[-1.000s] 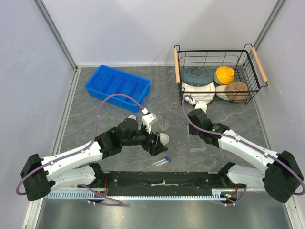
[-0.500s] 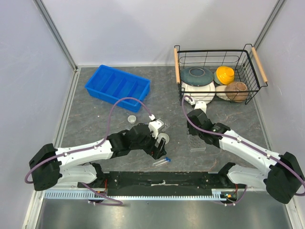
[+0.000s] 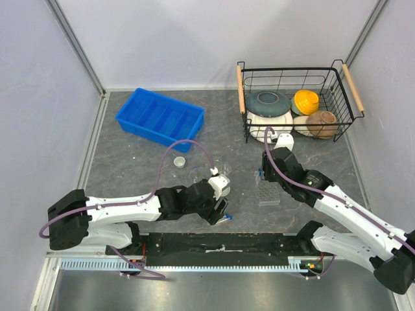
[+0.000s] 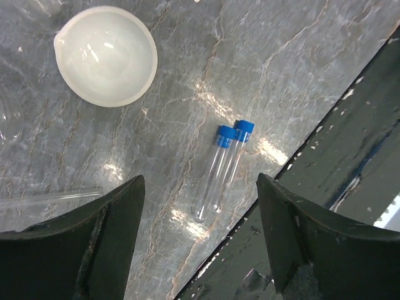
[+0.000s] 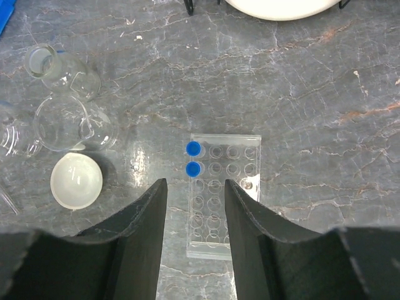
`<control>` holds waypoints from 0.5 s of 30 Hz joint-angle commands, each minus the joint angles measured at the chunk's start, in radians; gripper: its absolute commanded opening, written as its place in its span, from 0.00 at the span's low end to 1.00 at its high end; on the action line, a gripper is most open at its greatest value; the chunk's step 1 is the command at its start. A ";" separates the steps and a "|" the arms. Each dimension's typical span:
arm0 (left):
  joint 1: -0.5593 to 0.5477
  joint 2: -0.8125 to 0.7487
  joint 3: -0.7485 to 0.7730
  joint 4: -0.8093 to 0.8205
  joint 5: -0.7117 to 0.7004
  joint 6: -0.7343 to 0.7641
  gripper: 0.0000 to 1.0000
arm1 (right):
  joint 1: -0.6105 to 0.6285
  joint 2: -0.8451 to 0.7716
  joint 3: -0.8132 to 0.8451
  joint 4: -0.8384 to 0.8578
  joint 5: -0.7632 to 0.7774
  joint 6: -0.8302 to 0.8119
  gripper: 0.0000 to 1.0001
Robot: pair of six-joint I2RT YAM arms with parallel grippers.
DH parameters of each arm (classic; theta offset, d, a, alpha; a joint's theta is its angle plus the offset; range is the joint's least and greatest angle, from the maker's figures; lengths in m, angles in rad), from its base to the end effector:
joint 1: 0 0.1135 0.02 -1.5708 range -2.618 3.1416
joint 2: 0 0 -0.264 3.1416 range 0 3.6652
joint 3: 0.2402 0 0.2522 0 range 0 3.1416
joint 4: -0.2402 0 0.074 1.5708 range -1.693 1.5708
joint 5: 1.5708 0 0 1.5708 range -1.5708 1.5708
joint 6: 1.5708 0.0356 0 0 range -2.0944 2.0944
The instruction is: Organize the chemistry lab equipment
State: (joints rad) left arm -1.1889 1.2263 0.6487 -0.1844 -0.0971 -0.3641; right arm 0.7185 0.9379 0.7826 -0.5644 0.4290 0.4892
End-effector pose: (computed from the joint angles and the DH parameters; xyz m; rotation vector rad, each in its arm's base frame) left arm 0.0956 -0.2288 0.2030 0.9252 2.2405 -0.6429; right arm 0.1566 0.1173 0.2776 -0.0360 2.2187 0.1723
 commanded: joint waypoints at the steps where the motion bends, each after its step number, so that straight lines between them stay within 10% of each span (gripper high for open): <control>1: -0.040 0.030 -0.003 -0.010 -0.115 -0.012 0.79 | 0.010 -0.039 0.021 -0.040 0.027 0.003 0.48; 15: -0.061 0.111 -0.024 -0.010 -0.193 -0.068 0.73 | 0.016 -0.087 0.014 -0.071 0.027 0.019 0.48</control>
State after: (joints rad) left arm -1.2392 1.3163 0.6308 -0.2035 -0.2363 -0.3889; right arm 0.7265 0.8654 0.7826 -0.6304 0.4290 0.4969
